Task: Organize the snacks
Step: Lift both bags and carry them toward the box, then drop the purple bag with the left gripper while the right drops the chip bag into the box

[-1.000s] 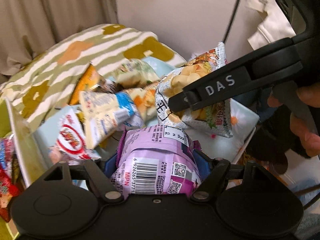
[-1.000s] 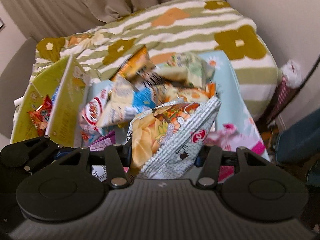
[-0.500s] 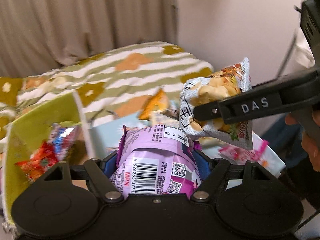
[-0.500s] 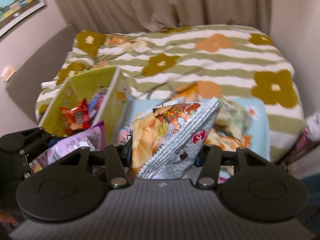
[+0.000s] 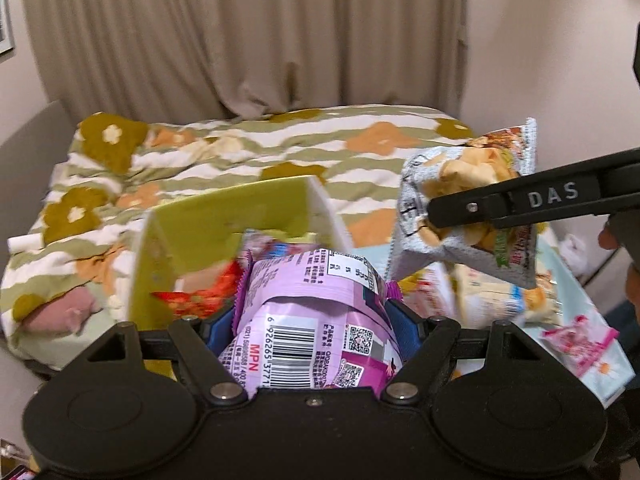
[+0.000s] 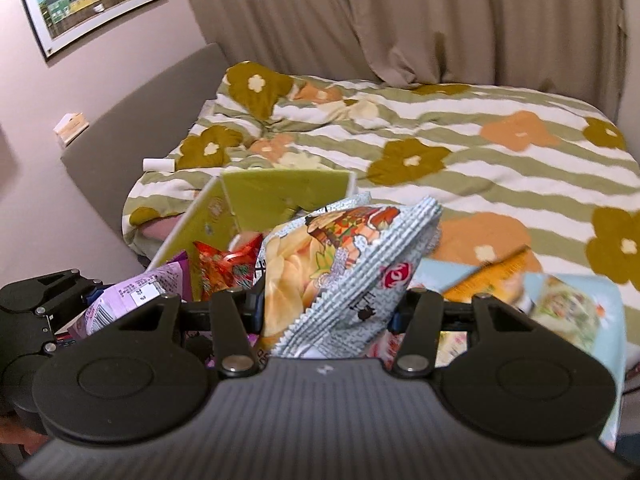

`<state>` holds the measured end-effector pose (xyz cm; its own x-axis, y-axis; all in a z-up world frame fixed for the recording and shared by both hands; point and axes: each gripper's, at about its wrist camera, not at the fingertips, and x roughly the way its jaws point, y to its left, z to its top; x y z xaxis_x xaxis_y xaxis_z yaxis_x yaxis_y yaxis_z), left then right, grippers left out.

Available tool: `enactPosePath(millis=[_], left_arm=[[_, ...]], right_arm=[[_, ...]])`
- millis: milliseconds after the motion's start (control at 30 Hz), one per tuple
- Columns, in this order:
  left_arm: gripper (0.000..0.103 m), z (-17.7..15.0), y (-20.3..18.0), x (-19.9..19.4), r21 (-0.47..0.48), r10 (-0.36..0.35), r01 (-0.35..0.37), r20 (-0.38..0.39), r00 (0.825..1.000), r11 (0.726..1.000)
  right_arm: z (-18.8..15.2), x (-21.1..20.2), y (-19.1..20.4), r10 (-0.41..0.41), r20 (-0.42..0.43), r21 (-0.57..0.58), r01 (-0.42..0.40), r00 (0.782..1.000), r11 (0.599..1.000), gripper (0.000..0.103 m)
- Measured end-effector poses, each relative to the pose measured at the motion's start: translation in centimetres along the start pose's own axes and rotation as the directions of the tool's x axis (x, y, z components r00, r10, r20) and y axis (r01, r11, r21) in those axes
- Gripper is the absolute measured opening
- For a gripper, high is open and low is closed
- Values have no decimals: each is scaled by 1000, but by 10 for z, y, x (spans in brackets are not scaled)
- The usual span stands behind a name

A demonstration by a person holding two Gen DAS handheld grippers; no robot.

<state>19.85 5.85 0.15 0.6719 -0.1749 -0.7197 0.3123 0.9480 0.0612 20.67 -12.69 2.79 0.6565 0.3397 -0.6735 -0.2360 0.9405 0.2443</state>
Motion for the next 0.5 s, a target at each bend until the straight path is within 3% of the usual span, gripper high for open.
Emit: enactPosePath(millis=[300, 500], left_arm=[[80, 4, 68, 32, -67, 69, -70, -24, 997, 995], [80, 0, 94, 67, -72, 61, -66, -65, 996, 995]], right_arm=[[20, 60, 35, 4, -62, -6, -5, 998, 1000, 67], [18, 98, 48, -20, -120, -2, 20, 993, 1000, 67]])
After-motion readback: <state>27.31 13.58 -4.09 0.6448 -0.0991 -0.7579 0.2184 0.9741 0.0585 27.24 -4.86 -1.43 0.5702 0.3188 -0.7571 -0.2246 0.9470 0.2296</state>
